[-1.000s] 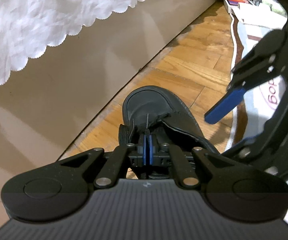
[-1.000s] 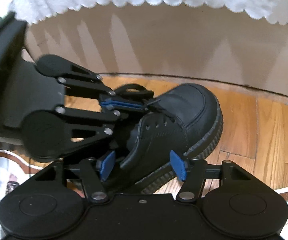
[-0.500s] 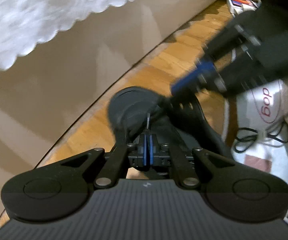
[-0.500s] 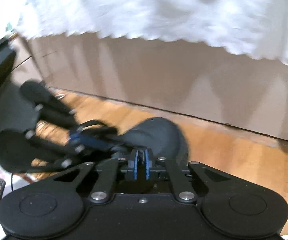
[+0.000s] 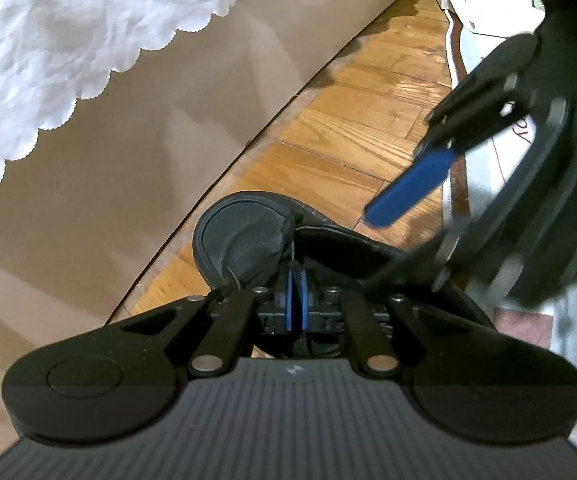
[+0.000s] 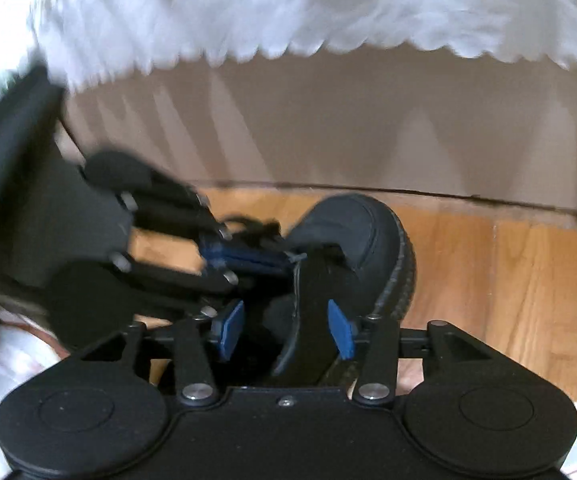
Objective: Lace up shoes with both hands
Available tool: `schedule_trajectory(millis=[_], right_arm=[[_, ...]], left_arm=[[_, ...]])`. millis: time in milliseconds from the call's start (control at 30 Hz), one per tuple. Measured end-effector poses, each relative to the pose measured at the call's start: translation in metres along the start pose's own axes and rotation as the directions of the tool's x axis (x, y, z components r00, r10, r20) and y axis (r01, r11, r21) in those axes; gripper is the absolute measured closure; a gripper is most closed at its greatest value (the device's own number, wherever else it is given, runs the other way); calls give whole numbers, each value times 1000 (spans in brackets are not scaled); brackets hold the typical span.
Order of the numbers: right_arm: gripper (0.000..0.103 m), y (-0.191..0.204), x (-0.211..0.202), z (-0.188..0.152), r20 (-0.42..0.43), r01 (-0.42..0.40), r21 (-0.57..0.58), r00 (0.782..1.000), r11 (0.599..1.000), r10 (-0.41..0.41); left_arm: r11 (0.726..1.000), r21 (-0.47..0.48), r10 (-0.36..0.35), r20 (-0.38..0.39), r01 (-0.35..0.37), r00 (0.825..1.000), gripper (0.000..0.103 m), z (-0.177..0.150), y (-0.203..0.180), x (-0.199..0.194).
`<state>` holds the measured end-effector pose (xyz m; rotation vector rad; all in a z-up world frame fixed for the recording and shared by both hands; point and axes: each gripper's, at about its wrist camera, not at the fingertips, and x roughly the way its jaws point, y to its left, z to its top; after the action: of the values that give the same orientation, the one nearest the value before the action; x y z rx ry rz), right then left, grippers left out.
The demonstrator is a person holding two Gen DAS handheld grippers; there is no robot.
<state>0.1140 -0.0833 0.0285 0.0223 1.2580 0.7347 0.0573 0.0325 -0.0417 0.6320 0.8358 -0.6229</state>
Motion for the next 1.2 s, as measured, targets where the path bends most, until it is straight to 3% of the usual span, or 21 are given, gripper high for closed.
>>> schedule_trajectory(millis=[67, 100, 133, 267, 400, 467, 533, 633, 767, 867, 1200], right_arm=[[49, 3, 15, -1, -2, 123, -71, 992, 990, -124], [55, 0, 17, -1, 9, 110, -78, 994, 991, -110], [75, -5, 18, 0, 10, 63, -51, 998, 997, -62], [85, -51, 21, 7, 31, -80, 121, 997, 989, 76], [91, -101, 28, 17, 51, -235, 236, 972, 943, 229], [90, -118, 34, 15, 60, -308, 306, 950, 901, 305], [87, -132, 38, 5, 105, -367, 427, 928, 827, 358], [87, -137, 36, -5, 145, -397, 521, 914, 756, 379], [87, -134, 34, -3, 144, -386, 517, 919, 764, 367], [87, -131, 35, -5, 147, -387, 521, 919, 761, 366], [87, -126, 32, -3, 127, -364, 461, 930, 810, 346]], left_arm=[[999, 33, 7, 12, -8, 1000, 97, -2, -2, -1], [1000, 27, 7, 15, -7, 1000, 97, -2, -1, -2], [1000, 15, 4, 15, -4, 1000, 97, -2, 0, -1], [1000, 17, -3, 19, 2, 1000, 100, -2, 4, -1], [999, -19, -46, 44, 47, 998, 100, 2, 9, -2], [999, -2, -33, 48, 34, 998, 100, 6, 6, 0], [1000, 3, -23, 55, 23, 998, 100, 9, 4, 1], [999, -46, -17, 66, 20, 998, 100, 13, 8, 4], [994, -105, -23, 84, 31, 996, 100, 17, 14, 9], [994, -104, -33, 84, 41, 996, 100, 19, 15, 10], [994, -98, -44, 32, 47, 999, 100, 27, 19, 18]])
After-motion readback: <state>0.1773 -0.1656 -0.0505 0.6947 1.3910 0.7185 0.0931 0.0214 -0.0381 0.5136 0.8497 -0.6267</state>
